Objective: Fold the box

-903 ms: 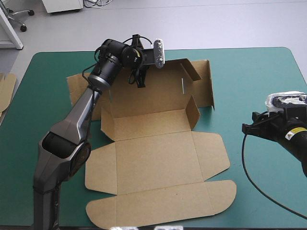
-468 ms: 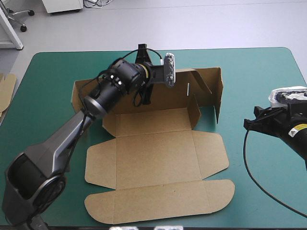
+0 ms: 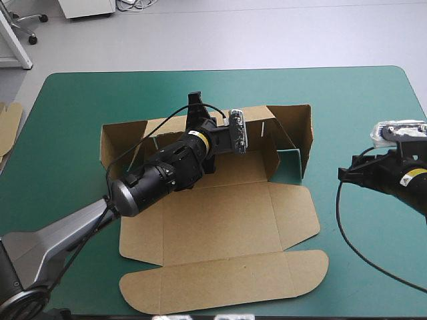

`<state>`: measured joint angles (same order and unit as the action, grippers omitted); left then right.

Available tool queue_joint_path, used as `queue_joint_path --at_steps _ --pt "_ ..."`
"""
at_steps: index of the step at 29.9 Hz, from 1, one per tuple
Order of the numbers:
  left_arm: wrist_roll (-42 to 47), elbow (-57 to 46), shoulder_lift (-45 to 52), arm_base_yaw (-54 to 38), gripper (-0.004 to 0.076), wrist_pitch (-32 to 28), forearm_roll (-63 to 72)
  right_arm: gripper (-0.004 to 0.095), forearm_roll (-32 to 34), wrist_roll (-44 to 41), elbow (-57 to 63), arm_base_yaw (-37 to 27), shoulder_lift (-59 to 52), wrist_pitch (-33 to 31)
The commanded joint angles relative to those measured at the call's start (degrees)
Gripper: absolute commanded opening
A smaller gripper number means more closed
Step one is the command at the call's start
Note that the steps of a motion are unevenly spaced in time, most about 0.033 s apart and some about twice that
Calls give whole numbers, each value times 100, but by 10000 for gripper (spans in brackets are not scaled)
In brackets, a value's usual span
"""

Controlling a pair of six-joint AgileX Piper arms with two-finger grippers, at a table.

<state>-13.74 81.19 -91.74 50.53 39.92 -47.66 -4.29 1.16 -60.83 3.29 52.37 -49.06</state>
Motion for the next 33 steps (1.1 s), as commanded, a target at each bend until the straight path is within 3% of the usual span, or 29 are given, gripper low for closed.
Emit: queue_joint_path --at_steps 1,5,8,19,27,33 --pt "341 67 245 33 -15 320 -64 444 86 6 -516 -6 283 231" --pt "1261 -211 432 72 -15 -334 -635 444 349 -28 -924 -17 754 291" --pt "2078 -572 473 268 -15 -368 -1563 444 367 -49 -1280 -64 1178 356" --pt "4153 -1366 473 657 -14 21 -3406 444 -1019 705 -2876 -914 2896 196" --pt "4427 -1366 255 657 -14 35 -3815 444 -2247 1503 -4301 -1086 4339 -492" --pt "4990 -1405 71 657 -14 79 -4261 443 -2530 1516 -5394 -1086 5343 -952"
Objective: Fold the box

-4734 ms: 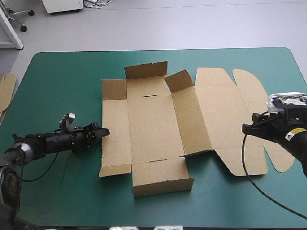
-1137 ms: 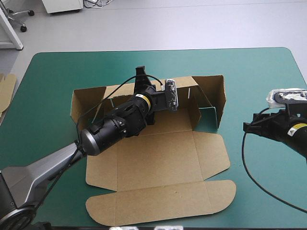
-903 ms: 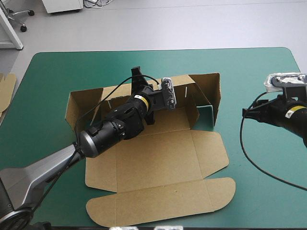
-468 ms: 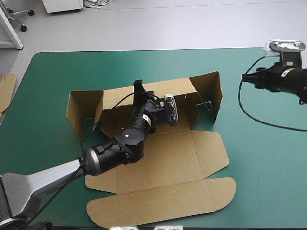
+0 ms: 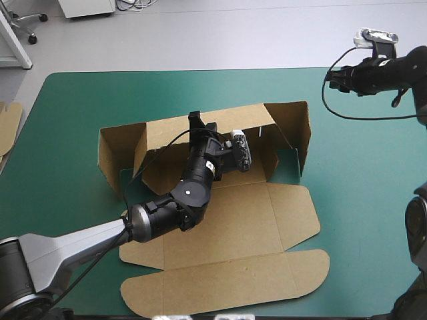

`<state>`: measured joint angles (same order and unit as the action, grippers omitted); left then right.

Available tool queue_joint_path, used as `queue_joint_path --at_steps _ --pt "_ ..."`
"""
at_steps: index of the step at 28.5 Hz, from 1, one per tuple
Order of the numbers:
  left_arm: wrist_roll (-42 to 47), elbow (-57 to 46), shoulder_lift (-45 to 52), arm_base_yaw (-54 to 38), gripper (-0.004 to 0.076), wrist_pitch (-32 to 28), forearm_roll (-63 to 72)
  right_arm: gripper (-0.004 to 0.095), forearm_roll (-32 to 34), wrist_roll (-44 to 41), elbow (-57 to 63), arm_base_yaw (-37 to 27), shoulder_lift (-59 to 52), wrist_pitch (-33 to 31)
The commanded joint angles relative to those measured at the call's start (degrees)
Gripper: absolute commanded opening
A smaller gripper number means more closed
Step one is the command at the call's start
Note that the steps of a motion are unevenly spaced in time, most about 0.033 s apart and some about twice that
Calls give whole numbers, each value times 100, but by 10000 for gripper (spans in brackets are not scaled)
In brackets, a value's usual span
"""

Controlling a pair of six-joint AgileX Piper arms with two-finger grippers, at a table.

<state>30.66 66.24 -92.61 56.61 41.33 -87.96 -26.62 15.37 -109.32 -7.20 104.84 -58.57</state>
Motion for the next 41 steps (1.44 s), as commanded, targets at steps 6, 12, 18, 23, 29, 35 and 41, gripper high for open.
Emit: queue_joint_path --at_steps 6,12,18,23,29,35,41 --pt "942 -152 157 107 -14 -48 -475 444 -777 107 -1223 -37 841 -493" --pt "1234 -152 131 107 -14 -16 -556 443 -1361 380 -1222 76 1128 -691" --pt "1476 -152 -40 107 -14 168 -1042 374 -1296 478 -1222 345 1156 -750" --pt "1476 -152 -40 107 -14 232 -1027 339 -1322 508 -1222 361 1146 -1051" --pt "1476 -152 -40 107 -14 264 -1038 322 -1546 599 -1127 361 1078 -1282" --pt "1476 -152 -40 107 -14 264 -1038 322 -1662 962 -287 361 687 -1282" --pt "1476 -152 -40 107 -14 292 -1026 313 -2494 1661 701 350 162 -1069"
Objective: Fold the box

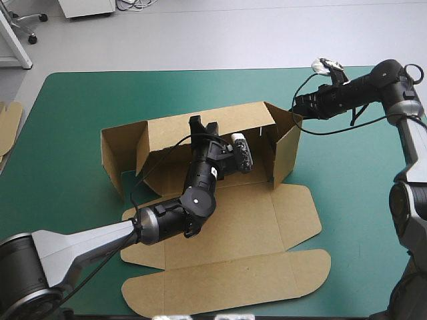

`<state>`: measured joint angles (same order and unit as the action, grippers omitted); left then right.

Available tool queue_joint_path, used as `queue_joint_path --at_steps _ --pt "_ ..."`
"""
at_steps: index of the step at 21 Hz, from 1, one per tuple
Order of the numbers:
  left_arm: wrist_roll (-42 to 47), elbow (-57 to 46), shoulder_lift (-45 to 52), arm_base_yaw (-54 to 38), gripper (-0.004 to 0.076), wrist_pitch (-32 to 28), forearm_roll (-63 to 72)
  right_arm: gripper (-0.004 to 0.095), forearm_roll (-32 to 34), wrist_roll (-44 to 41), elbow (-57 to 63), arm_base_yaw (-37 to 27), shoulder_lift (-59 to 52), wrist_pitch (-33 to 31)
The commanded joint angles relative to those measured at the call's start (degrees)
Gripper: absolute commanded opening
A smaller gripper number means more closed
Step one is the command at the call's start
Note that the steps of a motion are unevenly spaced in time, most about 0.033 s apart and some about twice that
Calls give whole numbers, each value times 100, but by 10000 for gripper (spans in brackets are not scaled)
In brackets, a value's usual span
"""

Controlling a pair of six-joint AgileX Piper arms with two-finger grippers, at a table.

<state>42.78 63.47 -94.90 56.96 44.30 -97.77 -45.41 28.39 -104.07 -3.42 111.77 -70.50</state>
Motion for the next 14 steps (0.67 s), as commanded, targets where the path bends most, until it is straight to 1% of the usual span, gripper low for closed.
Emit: queue_joint_path --at_steps 1,5,6,8,10,14 --pt "264 125 189 71 -14 21 -44 309 -751 542 451 -28 -673 239" --pt "264 125 189 71 -14 90 -44 309 -1182 1413 1600 -28 -1288 873" --pt "264 125 189 71 -14 80 -44 309 -1387 1786 2060 -28 -1528 1167" --pt "264 125 189 71 -14 79 -44 309 -1998 2801 2941 -17 -1935 1707" --pt "264 125 189 71 -14 79 -44 309 -2514 3732 3476 -17 -2172 1882" --pt "264 125 189 71 -14 71 -44 309 -2742 4070 3864 -17 -2421 2177"
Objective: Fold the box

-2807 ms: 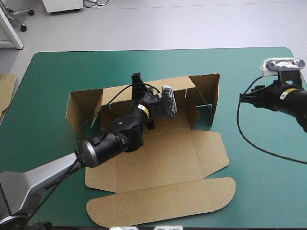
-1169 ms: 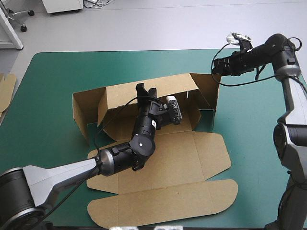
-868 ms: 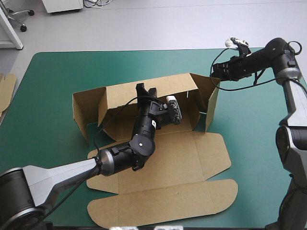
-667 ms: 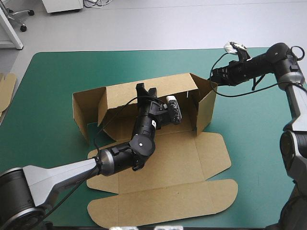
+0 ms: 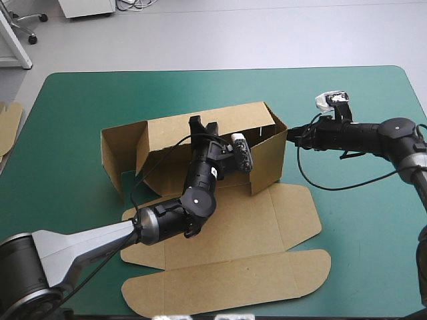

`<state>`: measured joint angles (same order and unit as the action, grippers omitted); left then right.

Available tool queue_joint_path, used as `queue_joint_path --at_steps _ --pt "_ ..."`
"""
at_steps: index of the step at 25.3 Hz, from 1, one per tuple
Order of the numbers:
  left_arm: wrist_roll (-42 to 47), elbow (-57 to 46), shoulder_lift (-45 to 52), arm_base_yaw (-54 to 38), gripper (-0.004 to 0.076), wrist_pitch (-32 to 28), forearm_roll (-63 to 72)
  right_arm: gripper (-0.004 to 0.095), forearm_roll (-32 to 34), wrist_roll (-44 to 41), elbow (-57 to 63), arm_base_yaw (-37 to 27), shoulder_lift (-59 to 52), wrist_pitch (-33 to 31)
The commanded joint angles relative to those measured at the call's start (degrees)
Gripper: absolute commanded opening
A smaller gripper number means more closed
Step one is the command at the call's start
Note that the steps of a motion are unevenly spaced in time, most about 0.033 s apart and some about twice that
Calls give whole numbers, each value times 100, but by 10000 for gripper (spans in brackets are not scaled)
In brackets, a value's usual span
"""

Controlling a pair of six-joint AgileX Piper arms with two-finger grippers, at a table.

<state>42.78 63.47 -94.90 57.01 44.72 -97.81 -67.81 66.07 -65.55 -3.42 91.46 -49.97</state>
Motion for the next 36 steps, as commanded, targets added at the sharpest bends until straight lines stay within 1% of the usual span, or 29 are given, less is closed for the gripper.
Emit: queue_joint_path --at_steps 1,3,7,11,15,18,19,21,23,24,26,28,29,31,34,36 --pt "264 125 189 67 -14 29 -40 309 -515 303 11 6 -387 124" --pt "264 125 189 67 -14 15 -40 309 -422 291 11 118 -411 147" --pt "264 125 189 67 -14 25 -40 309 120 1 11 335 -510 330" --pt "264 125 189 67 -14 45 -40 309 195 -140 11 402 -664 321" --pt "264 125 189 67 -14 38 -40 309 522 -395 24 556 -800 336" --pt "264 125 189 67 -14 38 -40 309 549 -426 149 733 -850 475" --pt "264 125 189 67 -14 61 -40 309 581 -447 276 886 -922 673" --pt "264 125 189 67 -14 61 -40 309 721 -533 354 1012 -1011 807" --pt "264 125 189 67 -14 61 -40 309 937 -655 443 1153 -1102 970" --pt "264 125 189 67 -14 50 -40 309 1058 -744 503 1262 -1153 1200" --pt "277 125 189 67 -14 50 -40 309 1391 -1066 512 1304 -1153 1273" --pt "277 125 189 67 -14 62 -40 309 1953 -1601 512 1312 -1320 1261" --pt "277 125 189 67 -14 62 -40 309 2355 -1969 512 1312 -1454 1367" --pt "290 125 189 67 -14 37 -40 309 2784 -2297 512 1312 -1681 1549" --pt "323 125 189 67 -14 37 -40 309 2938 -2508 512 1312 -1792 1534" --pt "323 125 189 67 -14 37 -14 309 3228 -2965 451 1312 -1926 1519"
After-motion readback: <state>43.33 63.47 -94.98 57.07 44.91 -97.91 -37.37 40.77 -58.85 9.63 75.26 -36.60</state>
